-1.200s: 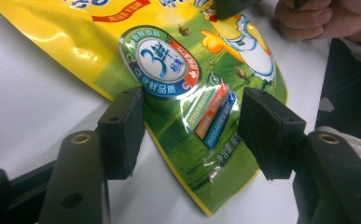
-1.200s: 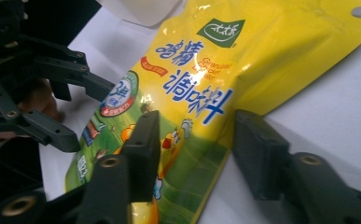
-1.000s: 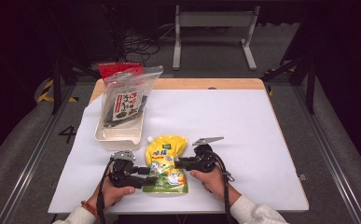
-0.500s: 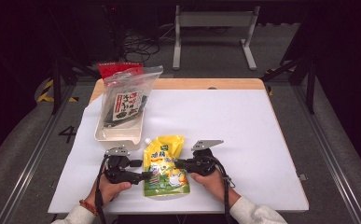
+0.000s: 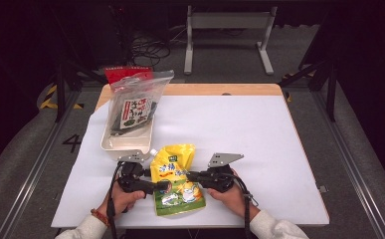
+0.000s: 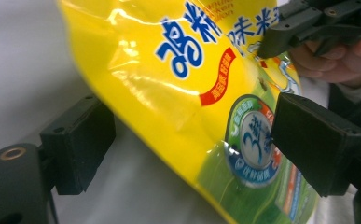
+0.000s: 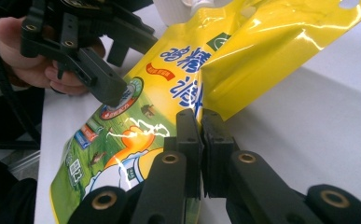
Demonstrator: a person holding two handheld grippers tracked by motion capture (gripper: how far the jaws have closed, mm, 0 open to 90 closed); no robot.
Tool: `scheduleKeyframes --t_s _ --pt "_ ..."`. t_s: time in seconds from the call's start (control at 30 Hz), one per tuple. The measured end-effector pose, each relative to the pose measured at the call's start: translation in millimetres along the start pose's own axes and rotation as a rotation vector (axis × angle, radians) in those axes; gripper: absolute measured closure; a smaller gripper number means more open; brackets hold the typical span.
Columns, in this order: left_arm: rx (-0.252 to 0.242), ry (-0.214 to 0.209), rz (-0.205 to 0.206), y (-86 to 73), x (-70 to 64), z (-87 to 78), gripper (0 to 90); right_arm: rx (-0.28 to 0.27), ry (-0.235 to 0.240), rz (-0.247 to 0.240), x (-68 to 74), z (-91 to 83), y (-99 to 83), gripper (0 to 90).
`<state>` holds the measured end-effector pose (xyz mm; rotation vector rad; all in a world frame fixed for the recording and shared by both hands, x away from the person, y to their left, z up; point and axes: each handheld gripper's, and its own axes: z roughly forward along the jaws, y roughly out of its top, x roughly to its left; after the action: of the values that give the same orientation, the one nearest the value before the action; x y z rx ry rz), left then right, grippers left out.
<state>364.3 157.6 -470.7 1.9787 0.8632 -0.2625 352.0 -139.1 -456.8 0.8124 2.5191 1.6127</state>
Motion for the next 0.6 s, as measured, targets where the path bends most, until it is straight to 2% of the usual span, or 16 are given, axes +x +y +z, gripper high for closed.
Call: scheduleKeyframes --t_s 0.07,0.13,0.23,0.27,0.3,0.33,0.37,0.47,0.5,0.53,0.57,0.6 --pt "0.019 -0.015 0.027 3.2 -4.3 5.9 17.8 0.006 -0.005 -0.003 1.3 -1.4 0.2 86.7" --pt "0.014 -0.017 0.052 7.7 -10.0 9.3 20.8 0.008 -0.01 -0.014 2.0 -2.9 0.0 86.5" --pt "0.007 0.012 0.068 13.8 -12.5 9.3 26.2 -0.003 -0.023 -0.02 1.8 -6.6 1.2 86.2" --pt "-0.006 0.017 0.067 14.9 -13.3 7.9 30.2 -0.008 -0.028 -0.023 1.5 -8.1 1.9 86.0" --pt "-0.025 0.021 0.076 16.6 -14.3 5.8 37.9 -0.016 -0.03 -0.033 1.0 -10.8 3.1 85.5" --pt "-0.037 0.022 0.087 18.4 -15.2 3.3 37.9 -0.016 -0.03 -0.033 1.0 -10.8 3.1 85.5" --pt "-0.055 0.022 0.104 20.0 -15.8 0.1 42.6 -0.02 -0.032 -0.039 1.1 -12.2 4.3 85.1" --pt "-0.117 0.036 0.142 22.1 -20.4 -9.6 63.0 -0.045 -0.036 -0.045 1.1 -16.9 9.4 82.8" --pt "-0.12 0.046 0.167 22.9 -22.7 -11.2 68.3 -0.055 -0.038 -0.043 1.1 -18.6 11.2 81.7" --pt "-0.124 0.059 0.186 23.3 -25.8 -12.5 68.3 -0.064 -0.04 -0.041 1.1 -19.9 12.7 80.6" --pt "-0.13 0.069 0.202 23.4 -28.1 -13.6 72.4 -0.068 -0.045 -0.044 1.3 -21.1 14.1 78.2" --pt "-0.131 0.076 0.217 23.5 -30.1 -14.5 80.8 -0.077 -0.048 -0.04 1.2 -22.4 15.0 76.6"
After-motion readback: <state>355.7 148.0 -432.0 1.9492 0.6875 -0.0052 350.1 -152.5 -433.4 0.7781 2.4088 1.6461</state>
